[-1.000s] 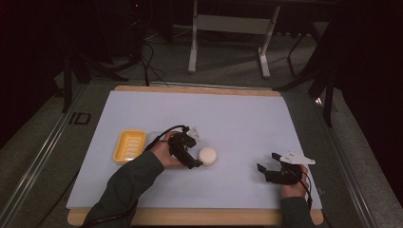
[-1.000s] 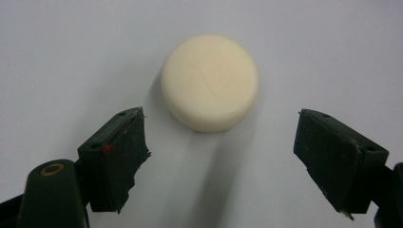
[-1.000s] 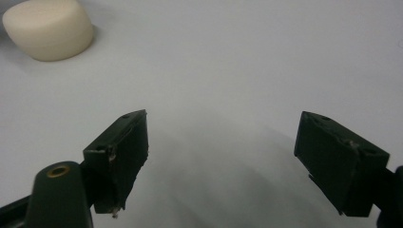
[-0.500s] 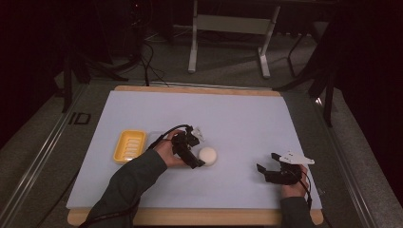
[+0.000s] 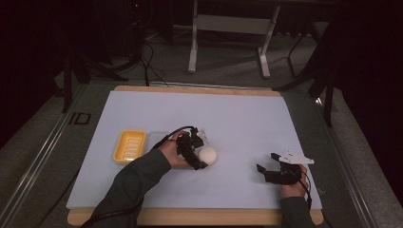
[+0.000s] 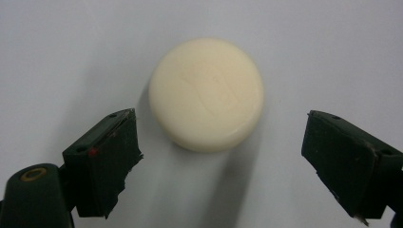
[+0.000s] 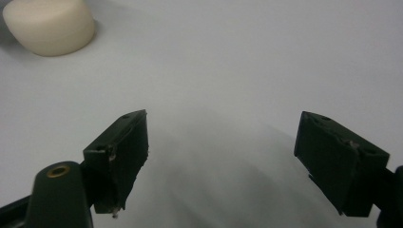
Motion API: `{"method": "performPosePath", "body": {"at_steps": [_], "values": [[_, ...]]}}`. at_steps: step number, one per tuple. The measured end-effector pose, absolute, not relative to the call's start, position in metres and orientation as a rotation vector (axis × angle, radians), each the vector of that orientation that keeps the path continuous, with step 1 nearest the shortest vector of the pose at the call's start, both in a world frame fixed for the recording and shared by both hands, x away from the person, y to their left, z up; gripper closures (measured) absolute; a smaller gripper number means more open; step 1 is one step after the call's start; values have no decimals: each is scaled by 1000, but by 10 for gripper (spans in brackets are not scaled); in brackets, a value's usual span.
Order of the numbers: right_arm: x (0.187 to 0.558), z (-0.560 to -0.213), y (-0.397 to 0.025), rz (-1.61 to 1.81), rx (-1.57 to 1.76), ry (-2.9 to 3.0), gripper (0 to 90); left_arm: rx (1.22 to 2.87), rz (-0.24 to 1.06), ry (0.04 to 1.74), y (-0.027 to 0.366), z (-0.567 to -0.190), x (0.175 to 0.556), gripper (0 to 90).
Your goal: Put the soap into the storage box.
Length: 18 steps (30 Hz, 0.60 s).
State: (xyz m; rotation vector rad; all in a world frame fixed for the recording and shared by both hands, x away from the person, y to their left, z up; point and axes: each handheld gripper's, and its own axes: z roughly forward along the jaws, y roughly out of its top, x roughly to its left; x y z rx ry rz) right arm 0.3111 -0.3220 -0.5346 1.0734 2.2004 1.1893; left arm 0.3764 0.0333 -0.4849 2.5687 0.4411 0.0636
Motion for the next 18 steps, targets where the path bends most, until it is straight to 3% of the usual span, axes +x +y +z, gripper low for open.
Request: {"method": "performPosePath", "body": {"at_steps": [8, 18], "values": [[311, -535, -322, 1191, 1069, 2202, 183, 2593, 66, 437, 30, -487, 381, 144], [311, -535, -321, 1182, 1066, 2207, 184, 2611, 75, 455, 24, -489, 389, 88]]}}
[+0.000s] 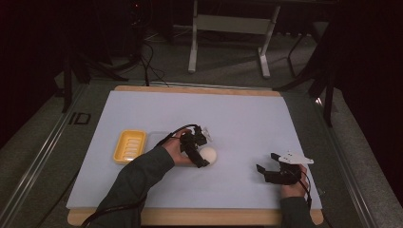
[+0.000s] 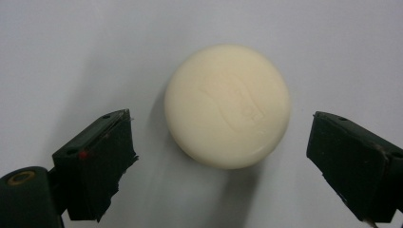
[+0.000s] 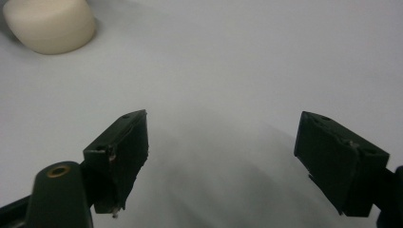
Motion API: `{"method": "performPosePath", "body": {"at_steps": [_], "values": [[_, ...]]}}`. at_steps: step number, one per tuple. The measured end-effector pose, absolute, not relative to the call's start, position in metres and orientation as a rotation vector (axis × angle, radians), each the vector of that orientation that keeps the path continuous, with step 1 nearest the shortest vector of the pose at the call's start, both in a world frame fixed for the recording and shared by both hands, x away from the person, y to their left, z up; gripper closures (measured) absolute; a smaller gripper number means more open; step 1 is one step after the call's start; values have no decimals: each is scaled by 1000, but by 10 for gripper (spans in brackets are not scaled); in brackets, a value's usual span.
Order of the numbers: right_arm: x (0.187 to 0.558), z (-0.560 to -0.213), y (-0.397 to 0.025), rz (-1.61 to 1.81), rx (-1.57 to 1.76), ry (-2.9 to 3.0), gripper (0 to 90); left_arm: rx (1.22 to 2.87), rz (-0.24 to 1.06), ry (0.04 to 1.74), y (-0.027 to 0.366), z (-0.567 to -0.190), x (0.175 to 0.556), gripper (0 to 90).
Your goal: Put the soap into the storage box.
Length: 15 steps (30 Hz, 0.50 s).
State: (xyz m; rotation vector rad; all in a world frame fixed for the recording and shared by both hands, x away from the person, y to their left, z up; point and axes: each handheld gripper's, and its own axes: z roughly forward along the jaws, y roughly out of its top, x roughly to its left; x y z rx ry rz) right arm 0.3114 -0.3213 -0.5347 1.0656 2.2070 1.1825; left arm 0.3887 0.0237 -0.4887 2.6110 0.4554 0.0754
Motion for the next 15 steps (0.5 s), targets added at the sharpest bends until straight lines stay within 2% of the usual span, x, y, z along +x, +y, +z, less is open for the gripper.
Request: {"method": "performPosePath", "body": {"at_steps": [15], "values": [[312, -535, -320, 1167, 1062, 2219, 185, 2667, 52, 428, 14, -489, 392, 81]]}}
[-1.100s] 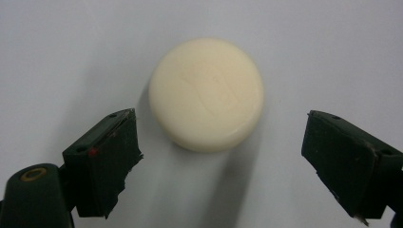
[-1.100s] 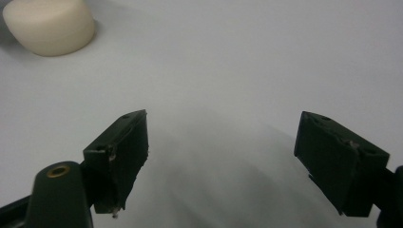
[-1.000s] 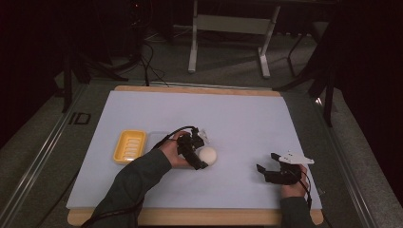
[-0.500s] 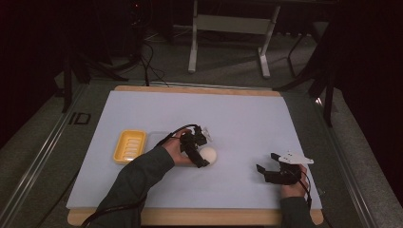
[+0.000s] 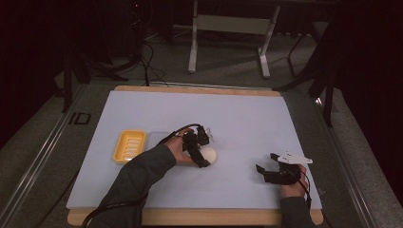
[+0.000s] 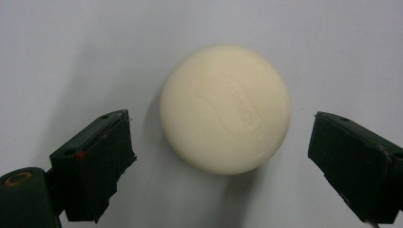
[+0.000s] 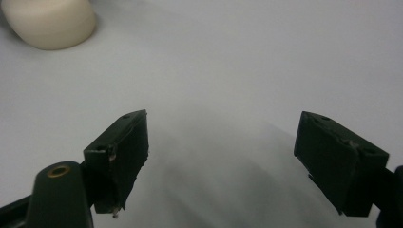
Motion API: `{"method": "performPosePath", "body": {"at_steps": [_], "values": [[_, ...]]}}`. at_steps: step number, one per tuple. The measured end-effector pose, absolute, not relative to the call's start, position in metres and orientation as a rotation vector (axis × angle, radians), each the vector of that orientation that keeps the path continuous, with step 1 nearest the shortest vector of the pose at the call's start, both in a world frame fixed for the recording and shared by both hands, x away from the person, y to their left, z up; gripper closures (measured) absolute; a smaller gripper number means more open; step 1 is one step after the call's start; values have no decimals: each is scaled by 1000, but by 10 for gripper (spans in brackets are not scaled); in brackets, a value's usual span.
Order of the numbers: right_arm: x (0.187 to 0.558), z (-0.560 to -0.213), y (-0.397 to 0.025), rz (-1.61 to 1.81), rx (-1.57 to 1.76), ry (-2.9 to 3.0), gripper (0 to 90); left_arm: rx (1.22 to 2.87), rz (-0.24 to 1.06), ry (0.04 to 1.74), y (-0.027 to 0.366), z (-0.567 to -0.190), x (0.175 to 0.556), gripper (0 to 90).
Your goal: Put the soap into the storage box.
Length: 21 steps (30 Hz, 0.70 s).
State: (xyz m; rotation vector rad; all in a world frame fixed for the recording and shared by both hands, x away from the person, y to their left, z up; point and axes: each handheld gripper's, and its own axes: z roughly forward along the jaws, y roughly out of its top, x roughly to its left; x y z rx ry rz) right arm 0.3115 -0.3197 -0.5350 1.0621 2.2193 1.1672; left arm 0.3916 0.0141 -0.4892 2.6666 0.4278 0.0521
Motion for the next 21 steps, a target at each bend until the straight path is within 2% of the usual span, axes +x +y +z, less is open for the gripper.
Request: {"method": "performPosePath", "body": {"at_steps": [21], "values": [[312, -535, -319, 1163, 1058, 2229, 186, 2781, 43, 381, -8, -502, 397, 105]]}}
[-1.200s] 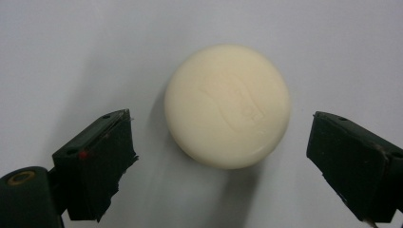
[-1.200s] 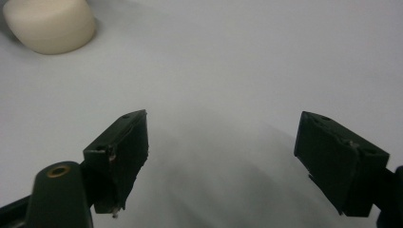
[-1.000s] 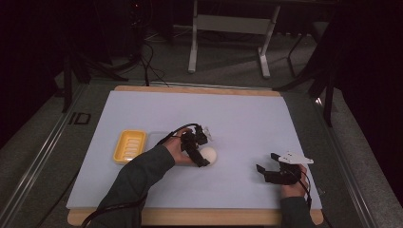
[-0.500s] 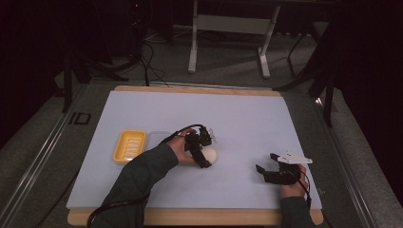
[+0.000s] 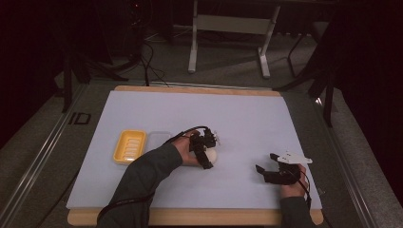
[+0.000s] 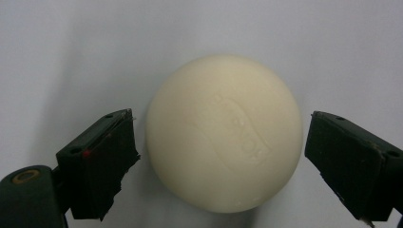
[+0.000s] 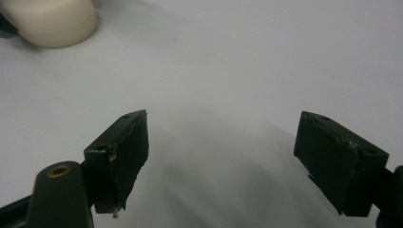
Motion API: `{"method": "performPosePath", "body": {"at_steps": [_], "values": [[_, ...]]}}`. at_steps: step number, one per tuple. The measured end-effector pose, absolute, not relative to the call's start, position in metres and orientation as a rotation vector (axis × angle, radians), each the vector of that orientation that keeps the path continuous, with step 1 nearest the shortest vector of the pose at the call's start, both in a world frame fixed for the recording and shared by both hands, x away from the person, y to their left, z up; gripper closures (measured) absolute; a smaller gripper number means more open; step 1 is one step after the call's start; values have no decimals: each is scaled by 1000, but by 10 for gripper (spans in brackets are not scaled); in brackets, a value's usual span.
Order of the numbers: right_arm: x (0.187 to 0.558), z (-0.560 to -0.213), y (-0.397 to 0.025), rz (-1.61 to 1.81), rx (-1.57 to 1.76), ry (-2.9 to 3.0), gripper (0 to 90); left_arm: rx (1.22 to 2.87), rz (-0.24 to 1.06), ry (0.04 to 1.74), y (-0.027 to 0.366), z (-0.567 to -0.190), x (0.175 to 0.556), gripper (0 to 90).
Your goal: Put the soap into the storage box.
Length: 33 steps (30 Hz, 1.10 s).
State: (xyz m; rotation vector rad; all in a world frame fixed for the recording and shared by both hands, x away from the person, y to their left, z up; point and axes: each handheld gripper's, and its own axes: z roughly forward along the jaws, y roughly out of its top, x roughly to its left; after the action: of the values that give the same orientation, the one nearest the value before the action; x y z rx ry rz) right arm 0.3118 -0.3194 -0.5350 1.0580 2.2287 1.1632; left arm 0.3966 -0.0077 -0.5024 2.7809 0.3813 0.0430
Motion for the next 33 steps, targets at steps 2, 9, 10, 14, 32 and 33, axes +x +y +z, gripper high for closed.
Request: {"method": "performPosePath", "body": {"at_steps": [2, 9, 10, 14, 32, 33], "values": [[312, -535, -320, 1166, 1060, 2228, 186, 2793, 38, 378, -9, -504, 398, 111], [312, -535, -320, 1170, 1060, 2227, 186, 2786, 23, 405, -11, -504, 403, 150], [312, -535, -320, 1169, 1060, 2227, 186, 2783, 15, 412, -11, -504, 403, 151], [312, -535, -320, 1170, 1059, 2227, 186, 2795, -5, 415, -12, -506, 406, 155], [312, -535, -319, 1163, 1057, 2231, 186, 2864, 56, 370, -18, -507, 401, 160], [312, -535, -319, 1164, 1056, 2231, 186, 2870, 54, 370, -18, -507, 402, 163]]}}
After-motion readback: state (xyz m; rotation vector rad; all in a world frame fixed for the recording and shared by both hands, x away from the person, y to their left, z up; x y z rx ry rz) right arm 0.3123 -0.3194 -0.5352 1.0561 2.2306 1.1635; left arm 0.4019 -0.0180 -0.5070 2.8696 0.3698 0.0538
